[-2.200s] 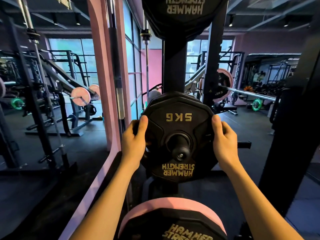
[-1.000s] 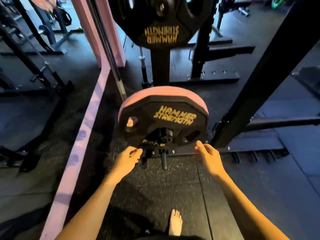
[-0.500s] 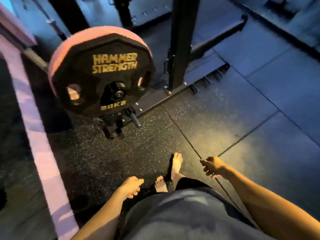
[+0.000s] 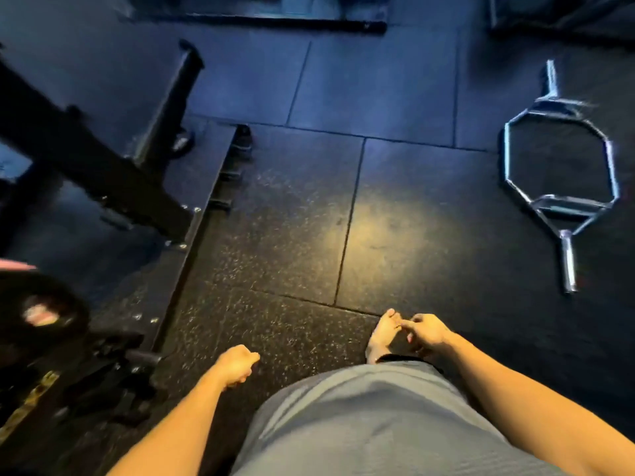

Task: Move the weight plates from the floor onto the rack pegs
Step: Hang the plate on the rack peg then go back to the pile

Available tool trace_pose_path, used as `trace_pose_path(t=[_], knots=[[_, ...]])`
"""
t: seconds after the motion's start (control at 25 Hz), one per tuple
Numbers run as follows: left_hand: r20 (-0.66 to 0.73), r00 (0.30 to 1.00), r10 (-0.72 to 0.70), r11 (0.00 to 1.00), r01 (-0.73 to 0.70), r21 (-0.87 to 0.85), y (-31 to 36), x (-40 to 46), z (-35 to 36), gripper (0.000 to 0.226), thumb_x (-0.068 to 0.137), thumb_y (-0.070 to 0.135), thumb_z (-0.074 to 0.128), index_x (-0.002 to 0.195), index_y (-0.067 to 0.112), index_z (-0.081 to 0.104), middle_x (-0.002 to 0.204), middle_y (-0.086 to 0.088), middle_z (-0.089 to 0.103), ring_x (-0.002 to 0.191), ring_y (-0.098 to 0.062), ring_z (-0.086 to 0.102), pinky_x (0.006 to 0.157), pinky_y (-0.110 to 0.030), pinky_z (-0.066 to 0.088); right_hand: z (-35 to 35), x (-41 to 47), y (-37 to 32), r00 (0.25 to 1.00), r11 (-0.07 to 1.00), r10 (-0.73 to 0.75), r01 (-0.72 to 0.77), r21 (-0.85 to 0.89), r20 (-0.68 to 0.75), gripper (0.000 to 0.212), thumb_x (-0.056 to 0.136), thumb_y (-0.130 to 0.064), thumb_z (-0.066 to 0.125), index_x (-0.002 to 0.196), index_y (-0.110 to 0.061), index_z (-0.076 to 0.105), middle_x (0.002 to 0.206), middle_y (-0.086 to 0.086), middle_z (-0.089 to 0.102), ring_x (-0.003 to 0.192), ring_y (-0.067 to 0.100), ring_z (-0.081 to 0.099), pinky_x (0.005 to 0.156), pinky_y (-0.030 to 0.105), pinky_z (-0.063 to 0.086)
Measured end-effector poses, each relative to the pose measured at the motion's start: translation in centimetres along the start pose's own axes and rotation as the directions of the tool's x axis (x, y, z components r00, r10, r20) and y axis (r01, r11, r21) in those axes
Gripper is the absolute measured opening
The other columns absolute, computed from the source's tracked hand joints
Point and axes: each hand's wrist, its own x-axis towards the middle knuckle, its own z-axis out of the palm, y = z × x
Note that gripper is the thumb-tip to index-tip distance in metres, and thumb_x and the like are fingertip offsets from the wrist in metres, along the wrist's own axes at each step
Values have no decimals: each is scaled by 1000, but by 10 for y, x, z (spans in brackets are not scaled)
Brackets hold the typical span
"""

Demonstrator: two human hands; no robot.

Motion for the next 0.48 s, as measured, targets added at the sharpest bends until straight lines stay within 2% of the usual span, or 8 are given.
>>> trace_pose_path(t=[0.12, 0.24, 0.36, 0.48], knots=[[-9, 994, 105, 992, -105, 68, 117, 21, -6, 49, 99, 27, 48, 52, 16, 46, 54, -5, 52, 52, -20, 48, 57, -29, 33, -67, 13, 13, 998, 998, 41, -39, 43, -42, 40, 95, -25, 59, 58, -11, 54, 55, 5, 55, 47, 14, 50, 41, 21, 40], [-38, 986, 164, 987, -163, 15, 226, 36, -3, 37, 97, 31, 54, 63, 17, 52, 70, -6, 55, 71, -19, 50, 68, -31, 36, -137, 38, 20, 994, 989, 76, -64, 135, -84, 39, 95, -27, 60, 60, -12, 52, 56, 5, 52, 52, 16, 47, 51, 27, 37], [-11, 980, 201, 980, -201, -2, 302, 48, -9, 36, 97, 26, 55, 64, 15, 50, 67, -5, 52, 68, -18, 47, 68, -31, 36, -191, 66, 13, 989, 971, 132, -116, 207, -67, 33, 96, -33, 57, 69, -12, 55, 73, 8, 61, 64, 22, 54, 56, 30, 47], [3, 986, 166, 986, -166, 8, 356, 77, -29, 33, 99, 24, 52, 67, 15, 51, 66, -5, 52, 61, -17, 45, 65, -31, 36, -240, 106, -8, 985, 959, 165, -146, 244, -57, 28, 96, -33, 56, 79, -11, 57, 84, 9, 63, 75, 24, 59, 56, 32, 52]])
